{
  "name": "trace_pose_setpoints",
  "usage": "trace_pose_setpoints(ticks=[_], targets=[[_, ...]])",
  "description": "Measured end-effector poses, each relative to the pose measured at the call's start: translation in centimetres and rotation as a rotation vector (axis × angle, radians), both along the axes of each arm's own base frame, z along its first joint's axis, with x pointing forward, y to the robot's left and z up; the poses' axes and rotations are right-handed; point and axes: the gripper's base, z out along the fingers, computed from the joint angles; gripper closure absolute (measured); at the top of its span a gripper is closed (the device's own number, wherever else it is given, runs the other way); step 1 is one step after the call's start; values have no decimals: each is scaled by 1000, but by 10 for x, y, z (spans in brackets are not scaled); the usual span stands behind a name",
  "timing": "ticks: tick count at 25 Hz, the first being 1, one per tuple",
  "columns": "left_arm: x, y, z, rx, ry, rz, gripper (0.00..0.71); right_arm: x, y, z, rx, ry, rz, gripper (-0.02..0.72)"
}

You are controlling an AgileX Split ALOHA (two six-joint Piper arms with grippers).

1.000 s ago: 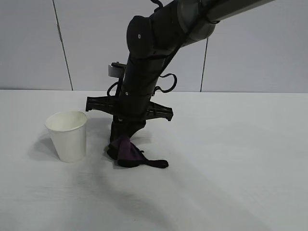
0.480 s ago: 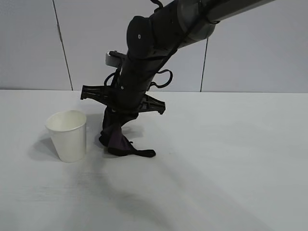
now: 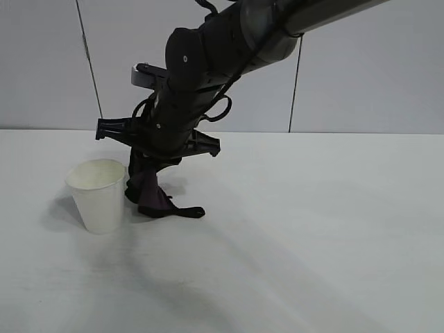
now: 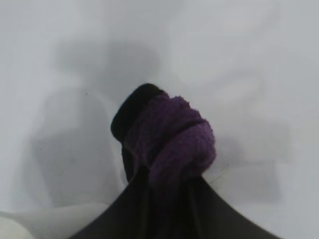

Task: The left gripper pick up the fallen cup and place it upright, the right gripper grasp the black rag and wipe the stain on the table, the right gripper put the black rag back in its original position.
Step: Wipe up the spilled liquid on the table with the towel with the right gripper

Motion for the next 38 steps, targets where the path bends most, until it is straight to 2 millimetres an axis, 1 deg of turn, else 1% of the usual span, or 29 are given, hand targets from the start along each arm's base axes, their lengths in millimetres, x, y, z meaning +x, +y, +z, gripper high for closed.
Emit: trace_pose_setpoints(ticks=[2, 7, 16, 22, 26, 31, 33, 35, 38], targets=[[0, 0, 0, 0, 0, 0, 47, 0, 0, -2, -2, 3, 0, 621], [0, 0, 0, 0, 0, 0, 47, 0, 0, -18, -24, 36, -2, 621], [0, 0, 0, 0, 0, 0, 47, 0, 0, -20, -35, 34, 9, 621], [0, 0, 0, 0, 0, 0, 47, -4, -4, -23, -119, 52, 70, 621], [0, 0, 0, 0, 0, 0, 47, -5, -8, -14, -185, 33, 102, 621], [0, 0, 0, 0, 0, 0, 47, 1, -27, 4, -306, 41, 104, 621], [0, 0, 0, 0, 0, 0, 47, 4, -34, 8, -348, 57, 107, 621], [0, 0, 0, 0, 0, 0, 47, 5, -41, 6, -380, 92, 104, 621], [0, 0, 0, 0, 0, 0, 47, 1, -43, 5, -387, 142, 98, 621]])
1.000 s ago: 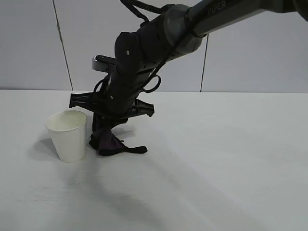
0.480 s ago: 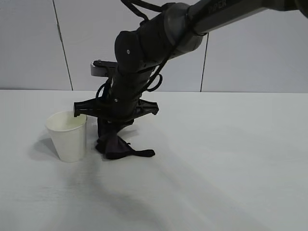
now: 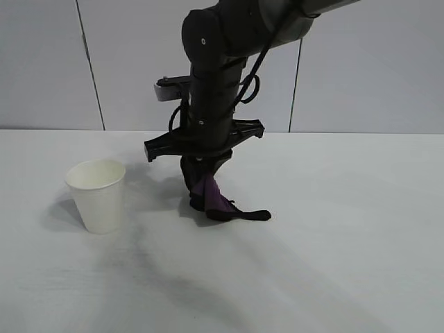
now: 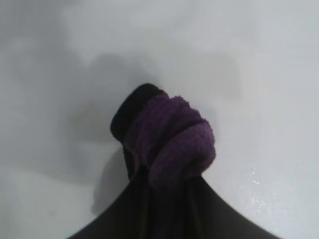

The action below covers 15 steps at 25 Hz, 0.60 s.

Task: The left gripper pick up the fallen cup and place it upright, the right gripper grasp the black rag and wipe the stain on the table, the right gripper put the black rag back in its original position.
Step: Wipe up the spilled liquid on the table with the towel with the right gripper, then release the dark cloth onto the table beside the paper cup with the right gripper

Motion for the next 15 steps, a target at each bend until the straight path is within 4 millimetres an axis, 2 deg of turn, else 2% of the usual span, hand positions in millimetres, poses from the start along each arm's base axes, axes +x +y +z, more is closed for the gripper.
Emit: trace_pose_setpoints(ticks=[9, 15], targets=[[0, 0, 0, 0, 0, 0, 47, -14, 4, -4, 68, 173, -64, 621], [0, 0, 0, 0, 0, 0, 47, -20, -5, -6, -41, 234, -60, 621]])
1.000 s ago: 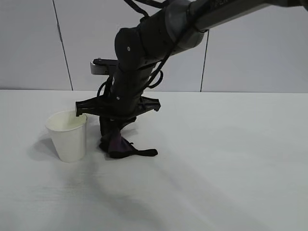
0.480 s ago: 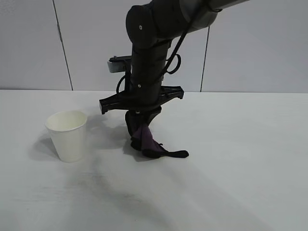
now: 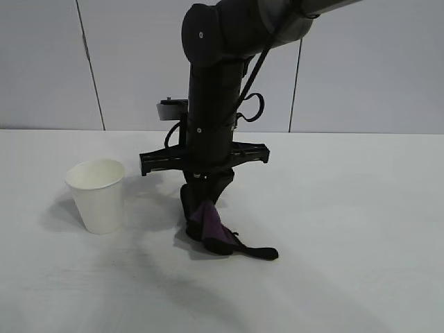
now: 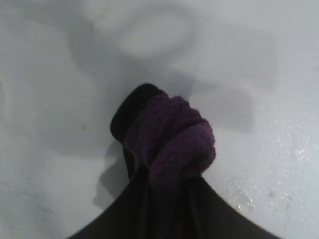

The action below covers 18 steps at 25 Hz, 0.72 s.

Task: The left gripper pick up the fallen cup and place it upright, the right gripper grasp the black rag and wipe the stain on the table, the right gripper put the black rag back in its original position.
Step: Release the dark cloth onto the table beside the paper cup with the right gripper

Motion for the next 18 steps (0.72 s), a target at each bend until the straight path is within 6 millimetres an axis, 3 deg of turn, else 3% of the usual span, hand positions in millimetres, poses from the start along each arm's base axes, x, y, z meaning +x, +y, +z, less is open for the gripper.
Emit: trace_pose_setpoints(ticks=[7, 14, 18], targets=[[0, 0, 0, 0, 0, 0, 47, 2, -15, 1, -170, -25, 40, 621], [0, 0, 0, 0, 0, 0, 47, -3, -7, -3, -31, 67, -48, 621], [0, 0, 0, 0, 0, 0, 47, 6, -23, -8, 1, 123, -138, 621]])
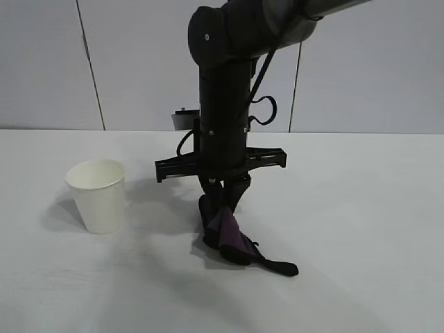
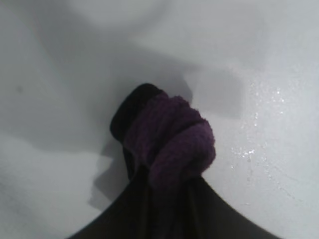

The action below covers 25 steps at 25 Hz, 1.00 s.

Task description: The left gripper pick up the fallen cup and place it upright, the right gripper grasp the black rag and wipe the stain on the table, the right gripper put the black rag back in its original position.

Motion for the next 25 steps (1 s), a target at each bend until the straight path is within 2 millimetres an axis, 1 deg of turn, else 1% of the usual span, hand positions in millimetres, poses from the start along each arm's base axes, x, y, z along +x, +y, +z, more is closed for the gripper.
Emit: trace_pose_setpoints(ticks=[4, 9, 10, 11, 12, 14, 16, 17, 19, 22, 23, 25], targets=[[0, 0, 0, 0, 0, 0, 47, 9, -16, 0, -4, 12, -49, 621], [0, 0, 0, 0, 0, 0, 47, 9, -17, 0, 16, 20, -38, 612], [0, 0, 0, 0, 0, 0, 47, 9, -16, 0, 24, 23, -31, 584], [0, 0, 0, 0, 0, 0, 47, 9, -16, 0, 28, 25, -29, 531], [0, 0, 0, 0, 0, 0, 47, 9, -16, 0, 31, 25, -26, 468], [0, 0, 0, 0, 0, 0, 47, 9, -15, 0, 33, 25, -25, 284], [0, 0, 0, 0, 0, 0, 47, 9, -15, 0, 33, 25, -24, 160], [0, 0, 0, 0, 0, 0, 47, 9, -15, 0, 33, 25, -20, 126], [0, 0, 0, 0, 0, 0, 47, 9, -15, 0, 33, 24, -17, 96], [0, 0, 0, 0, 0, 0, 47, 9, -15, 6, 40, 16, -14, 81], [0, 0, 0, 0, 0, 0, 47, 9, -15, 13, 48, 2, -10, 80], [0, 0, 0, 0, 0, 0, 47, 10, -14, 37, 73, -43, -2, 81]])
